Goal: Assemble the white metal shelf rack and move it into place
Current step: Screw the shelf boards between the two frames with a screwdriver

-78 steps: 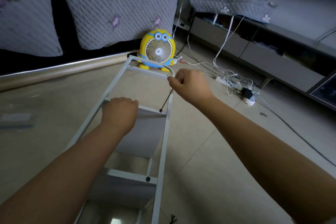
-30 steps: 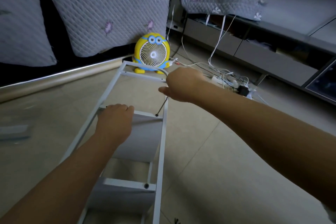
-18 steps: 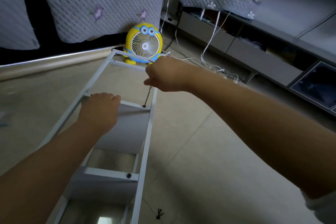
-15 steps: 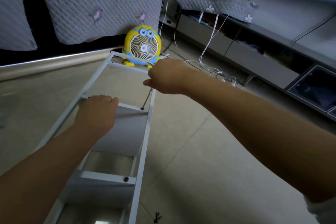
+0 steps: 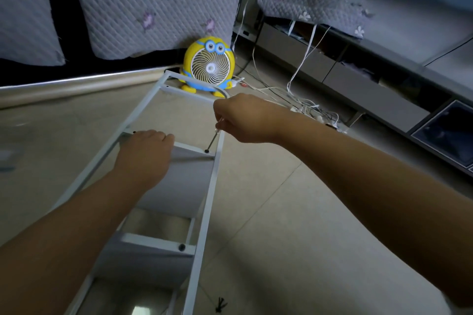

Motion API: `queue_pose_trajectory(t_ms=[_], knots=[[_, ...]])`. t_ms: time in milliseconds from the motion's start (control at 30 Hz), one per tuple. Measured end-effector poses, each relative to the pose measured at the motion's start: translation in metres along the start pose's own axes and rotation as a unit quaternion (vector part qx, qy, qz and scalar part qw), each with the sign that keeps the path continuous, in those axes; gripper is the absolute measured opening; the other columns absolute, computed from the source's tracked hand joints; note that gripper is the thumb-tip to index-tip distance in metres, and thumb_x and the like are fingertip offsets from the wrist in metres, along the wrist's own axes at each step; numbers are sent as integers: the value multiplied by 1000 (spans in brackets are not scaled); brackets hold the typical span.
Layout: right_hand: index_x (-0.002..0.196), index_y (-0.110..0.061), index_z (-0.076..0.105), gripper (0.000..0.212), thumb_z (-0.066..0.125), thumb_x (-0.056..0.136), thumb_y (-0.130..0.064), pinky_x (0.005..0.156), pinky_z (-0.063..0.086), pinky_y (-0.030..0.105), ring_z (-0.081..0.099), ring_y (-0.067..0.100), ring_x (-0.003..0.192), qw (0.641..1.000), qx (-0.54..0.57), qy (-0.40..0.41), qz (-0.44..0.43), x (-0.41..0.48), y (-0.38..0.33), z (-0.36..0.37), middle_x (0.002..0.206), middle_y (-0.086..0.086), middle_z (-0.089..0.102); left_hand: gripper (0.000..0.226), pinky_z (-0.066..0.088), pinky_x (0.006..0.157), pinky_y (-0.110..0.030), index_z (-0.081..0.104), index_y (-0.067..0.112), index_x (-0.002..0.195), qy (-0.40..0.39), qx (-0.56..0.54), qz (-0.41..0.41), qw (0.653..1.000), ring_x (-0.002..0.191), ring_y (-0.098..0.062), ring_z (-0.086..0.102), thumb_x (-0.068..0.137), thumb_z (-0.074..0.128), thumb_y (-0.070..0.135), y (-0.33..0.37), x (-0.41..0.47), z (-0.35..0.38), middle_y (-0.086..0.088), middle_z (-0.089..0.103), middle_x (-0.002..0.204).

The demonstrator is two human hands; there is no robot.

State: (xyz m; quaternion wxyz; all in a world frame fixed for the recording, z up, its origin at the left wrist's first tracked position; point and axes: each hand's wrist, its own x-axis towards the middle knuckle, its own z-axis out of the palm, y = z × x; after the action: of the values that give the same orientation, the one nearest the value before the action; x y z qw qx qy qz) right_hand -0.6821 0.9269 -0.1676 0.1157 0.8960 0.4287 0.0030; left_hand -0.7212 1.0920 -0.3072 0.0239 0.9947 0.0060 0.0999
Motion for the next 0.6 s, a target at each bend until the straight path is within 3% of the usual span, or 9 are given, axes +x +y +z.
queue_pose_trajectory(t_ms=[200, 367, 500, 600], knots=[[108, -1, 55, 39, 41, 97, -35, 71, 34, 29, 53, 30, 104, 997, -35, -3, 64, 6, -2, -7, 110, 17, 57, 35, 43, 85, -37, 54, 2, 118, 14, -5, 1, 1000, 103, -32, 55, 84, 44, 0, 3, -4, -3, -15, 60, 109], [97, -10, 55, 21, 44, 96, -28, 70, 37, 31, 48, 22, 87, 988, -28, 2, 154, 13, -16, -5, 80, 3, 42, 38, 37, 95, -31, 44, 11, 128, -11, 23, -1, 1000, 116, -23, 48, 90, 39, 8, 6, -4, -7, -6, 53, 123], [109, -12, 55, 21, 45, 94, -23, 72, 37, 30, 50, 21, 94, 970, 19, -20, 241, 17, -12, -2, 96, 3, 47, 38, 36, 94, -30, 43, 11, 127, -17, 21, -3, 1000, 115, -23, 47, 89, 39, 8, 8, -6, -9, -6, 52, 122], [96, -15, 53, 12, 46, 94, -24, 73, 38, 31, 53, 23, 99, 972, 23, -31, 234, 19, -10, 1, 99, 4, 52, 35, 43, 86, -35, 55, 3, 115, 15, 7, 11, 1000, 102, -31, 56, 81, 50, 0, 5, -8, -4, -14, 61, 108]])
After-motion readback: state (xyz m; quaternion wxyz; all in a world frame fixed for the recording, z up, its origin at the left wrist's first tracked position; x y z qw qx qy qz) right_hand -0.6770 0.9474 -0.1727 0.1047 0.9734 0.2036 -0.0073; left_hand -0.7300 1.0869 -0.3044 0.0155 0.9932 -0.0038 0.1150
